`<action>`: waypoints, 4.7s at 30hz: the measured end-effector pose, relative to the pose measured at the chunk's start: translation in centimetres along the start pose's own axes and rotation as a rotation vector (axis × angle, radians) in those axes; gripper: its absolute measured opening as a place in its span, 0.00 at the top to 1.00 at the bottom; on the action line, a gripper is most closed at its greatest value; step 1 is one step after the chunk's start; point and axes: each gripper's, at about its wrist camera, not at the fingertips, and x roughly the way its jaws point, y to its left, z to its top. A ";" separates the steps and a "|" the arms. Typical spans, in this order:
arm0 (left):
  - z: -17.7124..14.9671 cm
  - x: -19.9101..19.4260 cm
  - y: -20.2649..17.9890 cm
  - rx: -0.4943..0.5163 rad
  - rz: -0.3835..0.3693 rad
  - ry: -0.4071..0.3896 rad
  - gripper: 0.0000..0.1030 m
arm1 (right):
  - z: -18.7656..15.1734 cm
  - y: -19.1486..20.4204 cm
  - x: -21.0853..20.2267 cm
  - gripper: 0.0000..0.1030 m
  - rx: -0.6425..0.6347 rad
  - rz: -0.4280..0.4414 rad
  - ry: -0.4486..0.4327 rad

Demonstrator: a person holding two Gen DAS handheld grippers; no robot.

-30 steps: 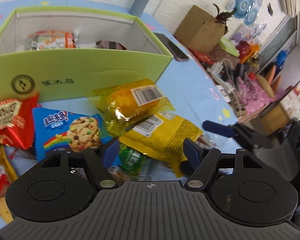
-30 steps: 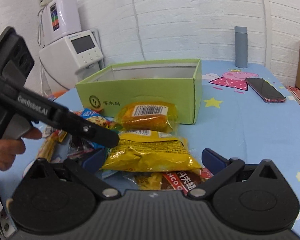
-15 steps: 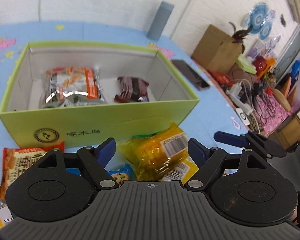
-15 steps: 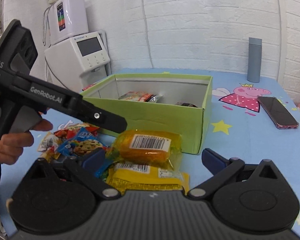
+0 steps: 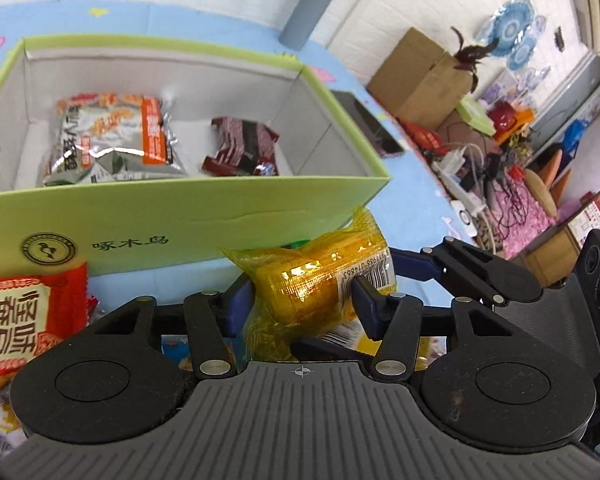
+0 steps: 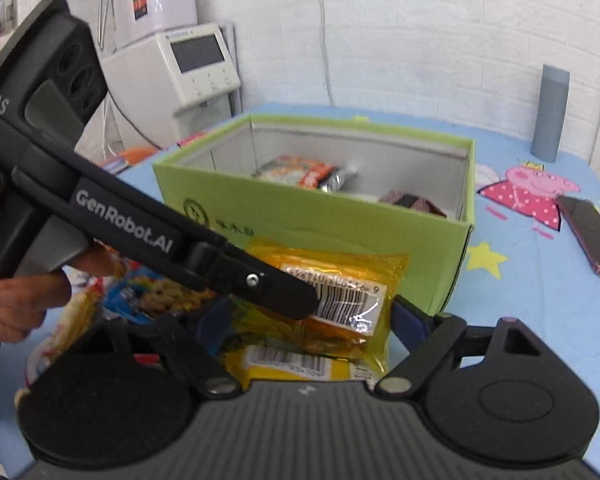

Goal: Organize snacks

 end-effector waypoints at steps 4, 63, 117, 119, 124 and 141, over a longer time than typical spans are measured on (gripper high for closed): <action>0.3 -2.3 -1.3 0.021 -0.010 -0.049 0.62 | 0.8 1.2 -1.8 0.10 -0.011 -0.018 -0.055; -14.3 -7.5 -2.5 -0.004 0.077 0.012 0.40 | -10.9 9.5 -8.4 0.10 0.270 0.001 -0.002; -16.6 -7.2 -2.3 -0.035 -0.010 0.011 0.82 | -12.0 12.6 -8.1 0.16 0.196 -0.032 -0.047; -15.9 -7.7 -2.6 -0.034 -0.032 0.005 0.82 | -11.0 13.1 -8.8 0.15 0.157 -0.054 -0.061; -12.4 -8.3 -3.0 -0.026 -0.055 -0.025 0.80 | -7.8 12.7 -9.4 0.12 0.094 -0.074 -0.107; 8.2 -2.7 1.6 0.031 0.105 -0.129 0.78 | 9.5 3.6 3.4 0.09 -0.046 -0.059 -0.096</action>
